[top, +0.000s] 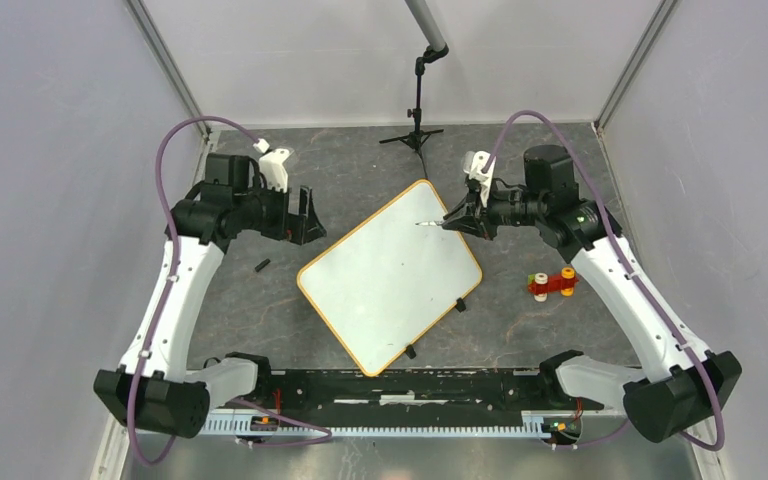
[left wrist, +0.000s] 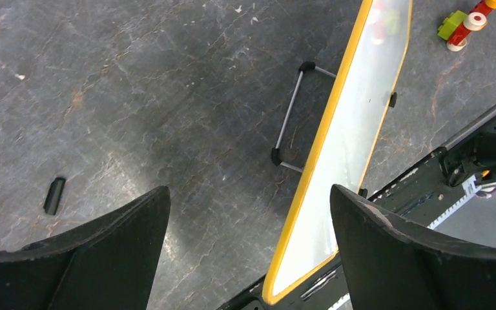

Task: Write a sentence on the whiteboard
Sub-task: Move the whiteboard to the center of the board.

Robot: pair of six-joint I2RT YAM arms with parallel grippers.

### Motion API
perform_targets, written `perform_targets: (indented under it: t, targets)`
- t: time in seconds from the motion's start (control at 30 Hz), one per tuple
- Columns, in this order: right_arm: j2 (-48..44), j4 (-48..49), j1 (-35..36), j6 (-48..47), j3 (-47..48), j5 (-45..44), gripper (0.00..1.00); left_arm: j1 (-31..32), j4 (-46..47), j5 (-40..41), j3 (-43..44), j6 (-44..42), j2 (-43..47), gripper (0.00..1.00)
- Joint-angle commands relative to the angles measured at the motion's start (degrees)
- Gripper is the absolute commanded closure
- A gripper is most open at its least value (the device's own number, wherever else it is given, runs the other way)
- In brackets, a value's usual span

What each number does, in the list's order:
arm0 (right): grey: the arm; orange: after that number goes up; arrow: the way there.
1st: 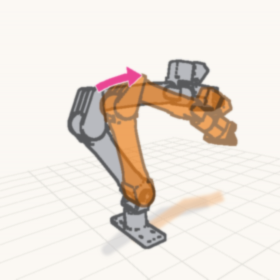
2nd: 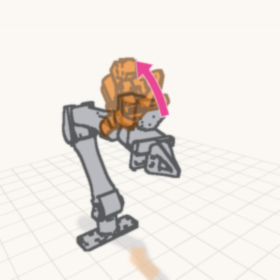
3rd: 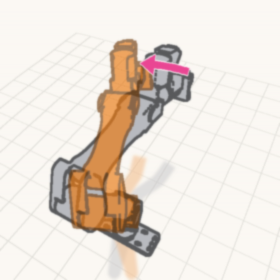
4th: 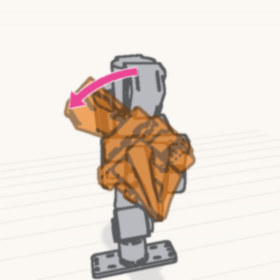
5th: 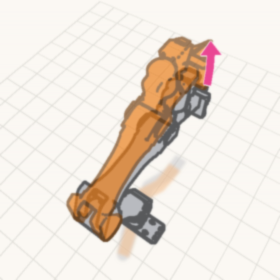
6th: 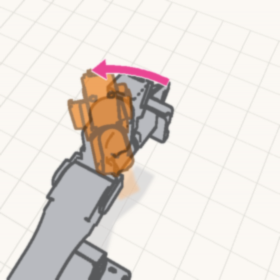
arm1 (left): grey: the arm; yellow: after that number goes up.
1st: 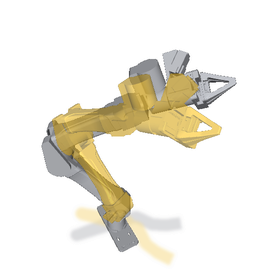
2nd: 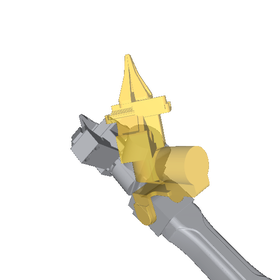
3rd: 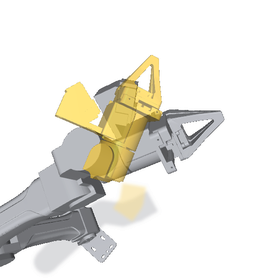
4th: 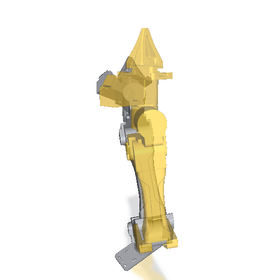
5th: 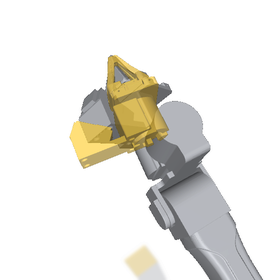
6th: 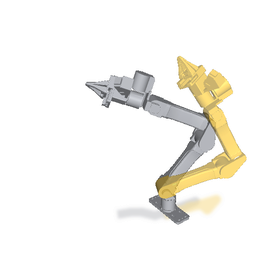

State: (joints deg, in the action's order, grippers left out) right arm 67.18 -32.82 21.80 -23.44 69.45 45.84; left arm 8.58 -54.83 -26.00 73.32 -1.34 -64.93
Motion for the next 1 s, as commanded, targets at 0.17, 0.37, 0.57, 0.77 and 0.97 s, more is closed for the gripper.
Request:
perform_targets:
  t: [0.17, 0.37, 0.57, 0.77, 0.97]
  targets:
    - [-3.3, -0.4, 2.5, -4.5, -2.8, 4.9, 1.00, -0.4, 7.4, -7.0, 3.0, -0.8, -7.8, 0.05]
    - [-4.1, -1.0, 3.7, -4.9, -4.1, 5.0, 1.00, -0.4, 9.0, -13.0, 3.7, -0.8, -11.6, 0.08]
    - [-3.3, -1.8, 5.3, -5.3, -3.6, 4.6, 1.00, -0.4, 11.0, -19.8, 3.8, -0.5, -14.1, 0.10]
    - [-2.8, -2.1, 6.4, -5.7, -3.2, 4.2, 1.00, 0.1, 14.8, -29.7, 3.7, 3.1, -16.5, 0.12]
    - [-2.4, -2.4, 7.3, -6.1, -2.6, 4.2, 1.00, 3.5, 15.5, -27.2, 6.4, 4.0, -21.8, 0.16]
